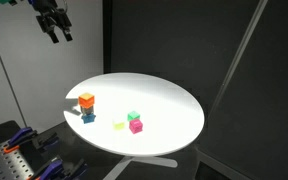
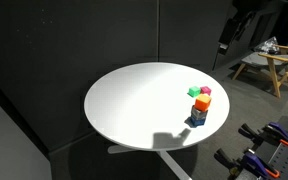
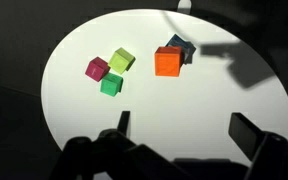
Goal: Put the orange block on the table
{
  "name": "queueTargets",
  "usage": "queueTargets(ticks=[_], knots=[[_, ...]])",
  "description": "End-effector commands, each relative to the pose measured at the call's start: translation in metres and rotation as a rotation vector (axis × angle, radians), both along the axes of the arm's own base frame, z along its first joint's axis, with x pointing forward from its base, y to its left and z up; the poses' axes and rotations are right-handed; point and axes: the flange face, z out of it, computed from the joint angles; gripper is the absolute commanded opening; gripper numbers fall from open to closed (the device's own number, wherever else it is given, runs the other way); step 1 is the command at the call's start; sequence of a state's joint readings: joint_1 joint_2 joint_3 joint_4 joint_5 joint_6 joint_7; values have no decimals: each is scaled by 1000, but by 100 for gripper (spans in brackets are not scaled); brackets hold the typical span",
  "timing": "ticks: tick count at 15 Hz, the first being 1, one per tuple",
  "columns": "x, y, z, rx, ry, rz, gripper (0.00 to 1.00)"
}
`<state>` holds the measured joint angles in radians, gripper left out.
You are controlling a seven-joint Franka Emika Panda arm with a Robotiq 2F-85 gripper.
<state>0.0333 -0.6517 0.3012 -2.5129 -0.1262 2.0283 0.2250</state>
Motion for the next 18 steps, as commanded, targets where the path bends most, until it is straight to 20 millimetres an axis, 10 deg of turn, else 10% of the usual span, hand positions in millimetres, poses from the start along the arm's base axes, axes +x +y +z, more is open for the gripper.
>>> queueTargets(ticks=[1,18], knots=[[0,0,1,0,-1,0,100],[-6,-11,13,84,-16,31,100]])
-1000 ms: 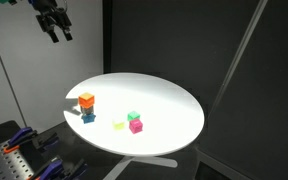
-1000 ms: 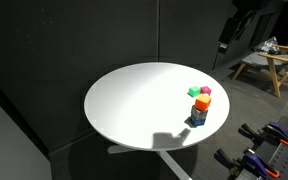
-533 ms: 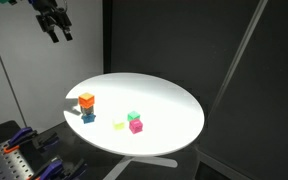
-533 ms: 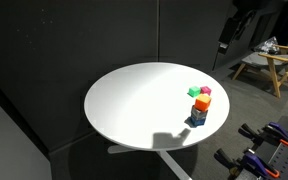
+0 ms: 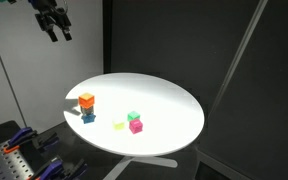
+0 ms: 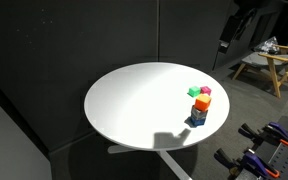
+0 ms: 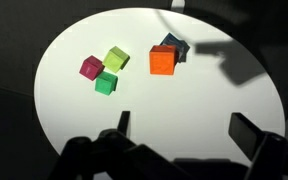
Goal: Put the orange block on the table
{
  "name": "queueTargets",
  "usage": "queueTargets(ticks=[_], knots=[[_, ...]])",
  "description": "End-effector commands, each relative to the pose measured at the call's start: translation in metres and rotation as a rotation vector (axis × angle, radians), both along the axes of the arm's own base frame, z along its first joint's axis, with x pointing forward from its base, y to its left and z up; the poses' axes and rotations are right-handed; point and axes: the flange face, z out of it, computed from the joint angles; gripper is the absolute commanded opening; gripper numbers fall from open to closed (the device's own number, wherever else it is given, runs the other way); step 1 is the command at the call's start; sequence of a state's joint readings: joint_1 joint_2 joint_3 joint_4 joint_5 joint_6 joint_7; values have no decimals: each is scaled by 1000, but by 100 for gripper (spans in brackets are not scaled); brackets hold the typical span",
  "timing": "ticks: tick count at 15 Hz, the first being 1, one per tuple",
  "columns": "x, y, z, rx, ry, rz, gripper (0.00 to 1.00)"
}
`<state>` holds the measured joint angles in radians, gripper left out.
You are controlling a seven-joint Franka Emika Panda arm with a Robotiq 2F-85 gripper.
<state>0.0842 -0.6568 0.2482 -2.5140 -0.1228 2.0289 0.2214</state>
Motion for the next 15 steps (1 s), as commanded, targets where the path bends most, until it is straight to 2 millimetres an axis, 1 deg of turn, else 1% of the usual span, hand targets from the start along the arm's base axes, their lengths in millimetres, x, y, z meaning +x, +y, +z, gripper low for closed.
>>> queueTargets(ticks=[1,7,11,15], knots=[[-4,-12,10,68,-19,21,100],[5,-43,19,220,-31,-6,100],[14,-62,12,308,16,-87,100],[24,-75,-1,335,54,-143,100]])
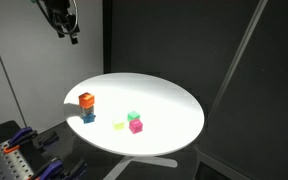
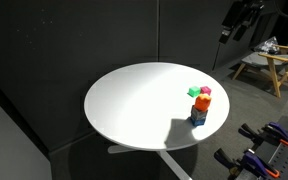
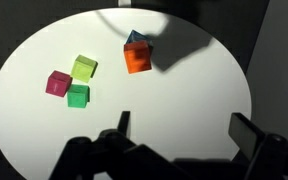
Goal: Put the orange block on the table
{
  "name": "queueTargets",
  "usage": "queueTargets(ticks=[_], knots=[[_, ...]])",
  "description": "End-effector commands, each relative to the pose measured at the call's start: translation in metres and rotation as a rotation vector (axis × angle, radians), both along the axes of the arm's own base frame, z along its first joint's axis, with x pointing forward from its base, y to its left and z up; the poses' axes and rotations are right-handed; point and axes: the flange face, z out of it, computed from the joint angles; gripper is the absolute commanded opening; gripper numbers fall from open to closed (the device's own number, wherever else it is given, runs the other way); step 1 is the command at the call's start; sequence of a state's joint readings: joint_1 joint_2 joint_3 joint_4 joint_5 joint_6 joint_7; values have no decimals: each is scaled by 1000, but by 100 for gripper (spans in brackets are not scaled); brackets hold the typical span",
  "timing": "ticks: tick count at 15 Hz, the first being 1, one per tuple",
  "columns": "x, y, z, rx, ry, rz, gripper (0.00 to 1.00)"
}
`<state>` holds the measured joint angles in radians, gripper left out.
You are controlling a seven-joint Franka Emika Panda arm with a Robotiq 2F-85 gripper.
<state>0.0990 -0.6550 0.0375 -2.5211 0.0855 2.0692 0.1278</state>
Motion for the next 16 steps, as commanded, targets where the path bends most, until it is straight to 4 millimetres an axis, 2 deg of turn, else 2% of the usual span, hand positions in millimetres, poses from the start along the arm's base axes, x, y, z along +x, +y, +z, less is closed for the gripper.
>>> queueTargets(ticks=[1,9,16], knots=[[10,-11,-12,17,47,-34,100],[41,-20,-57,-12,66,-22,100],[63,-16,-102,-34,59,125,100]])
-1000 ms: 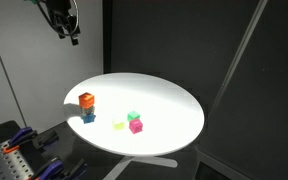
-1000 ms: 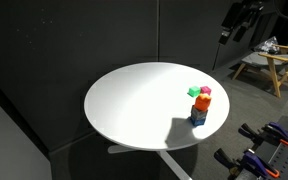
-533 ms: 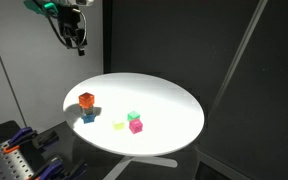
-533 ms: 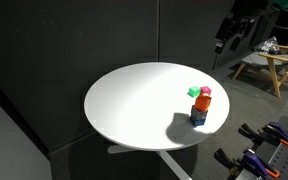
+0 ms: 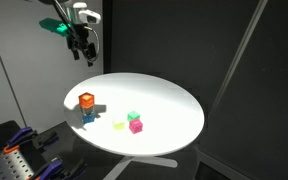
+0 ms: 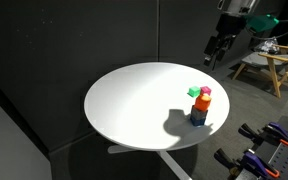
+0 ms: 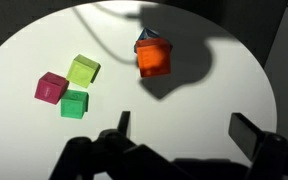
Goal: Put the orange block on the table
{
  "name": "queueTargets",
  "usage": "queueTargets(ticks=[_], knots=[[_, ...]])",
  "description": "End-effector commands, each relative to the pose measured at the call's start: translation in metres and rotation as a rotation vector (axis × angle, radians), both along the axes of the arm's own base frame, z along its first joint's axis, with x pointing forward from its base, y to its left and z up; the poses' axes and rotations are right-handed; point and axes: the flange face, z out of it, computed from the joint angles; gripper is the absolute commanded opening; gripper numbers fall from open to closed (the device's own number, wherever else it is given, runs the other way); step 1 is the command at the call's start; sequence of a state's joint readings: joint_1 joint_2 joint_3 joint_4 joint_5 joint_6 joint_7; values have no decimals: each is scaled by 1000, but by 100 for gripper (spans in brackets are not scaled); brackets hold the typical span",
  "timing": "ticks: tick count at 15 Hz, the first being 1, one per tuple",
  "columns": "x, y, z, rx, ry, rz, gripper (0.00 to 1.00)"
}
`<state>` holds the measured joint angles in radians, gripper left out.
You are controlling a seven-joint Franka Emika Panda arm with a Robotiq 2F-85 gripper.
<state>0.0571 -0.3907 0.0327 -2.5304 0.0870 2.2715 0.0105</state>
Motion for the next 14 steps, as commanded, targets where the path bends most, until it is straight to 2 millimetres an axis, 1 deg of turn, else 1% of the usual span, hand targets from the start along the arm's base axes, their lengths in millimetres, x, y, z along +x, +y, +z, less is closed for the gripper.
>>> queueTargets(ticks=[1,4,7,11,14], knots=[[9,0,-19,-12,4,93,100],[11,-2,-35,-19,22,154,100],[12,-9,-50,-28,43,191,100],[12,-15,-69,-59,65,202,100],[12,-14,-81,-93,59,209,100]])
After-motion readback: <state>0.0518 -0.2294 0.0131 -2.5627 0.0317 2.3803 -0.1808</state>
